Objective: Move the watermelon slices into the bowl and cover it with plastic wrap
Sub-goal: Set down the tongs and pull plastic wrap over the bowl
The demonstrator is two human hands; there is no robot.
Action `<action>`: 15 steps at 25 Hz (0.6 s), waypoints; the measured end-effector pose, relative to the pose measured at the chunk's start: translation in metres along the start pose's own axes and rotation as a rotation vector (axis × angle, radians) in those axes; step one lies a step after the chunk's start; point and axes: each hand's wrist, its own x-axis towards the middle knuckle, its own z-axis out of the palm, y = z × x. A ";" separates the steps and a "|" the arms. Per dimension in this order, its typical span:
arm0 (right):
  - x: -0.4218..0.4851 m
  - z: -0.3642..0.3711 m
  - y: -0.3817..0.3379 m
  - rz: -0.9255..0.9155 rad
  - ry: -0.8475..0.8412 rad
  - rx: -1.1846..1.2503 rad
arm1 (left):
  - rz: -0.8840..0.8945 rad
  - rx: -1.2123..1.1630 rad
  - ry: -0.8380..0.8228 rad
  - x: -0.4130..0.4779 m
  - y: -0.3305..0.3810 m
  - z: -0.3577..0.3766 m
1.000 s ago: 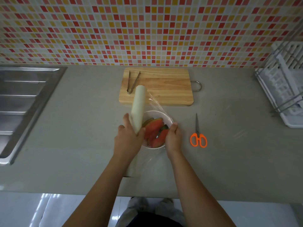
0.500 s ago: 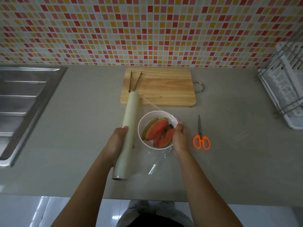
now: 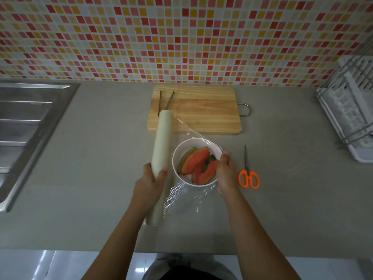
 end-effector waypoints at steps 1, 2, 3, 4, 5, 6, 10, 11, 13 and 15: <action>0.003 -0.001 -0.003 -0.005 0.003 0.011 | -0.003 -0.026 0.005 0.001 0.003 0.002; 0.006 -0.001 -0.008 -0.012 0.008 0.020 | -0.025 -0.073 0.005 0.003 0.006 0.003; 0.010 -0.003 -0.012 -0.013 0.007 0.032 | -0.051 -0.130 -0.005 0.005 0.009 0.003; 0.014 -0.003 -0.018 -0.004 0.000 0.053 | -0.072 -0.185 -0.024 0.007 0.012 0.002; 0.017 -0.004 -0.023 0.011 -0.013 0.077 | -0.076 -0.220 -0.041 0.008 0.015 0.001; 0.019 -0.005 -0.028 0.021 -0.028 0.091 | -0.061 -0.218 -0.042 0.009 0.016 0.000; 0.026 -0.008 -0.038 0.005 -0.036 0.095 | -0.008 -0.211 -0.001 0.014 0.012 -0.001; 0.027 -0.008 -0.039 -0.006 -0.026 0.085 | -0.021 -0.235 -0.031 0.015 0.010 -0.002; 0.029 -0.010 -0.039 -0.019 -0.014 0.059 | -0.054 -0.276 -0.122 0.015 0.007 -0.002; 0.031 -0.009 -0.036 -0.009 -0.016 0.053 | -0.067 -0.322 -0.147 0.014 0.003 0.000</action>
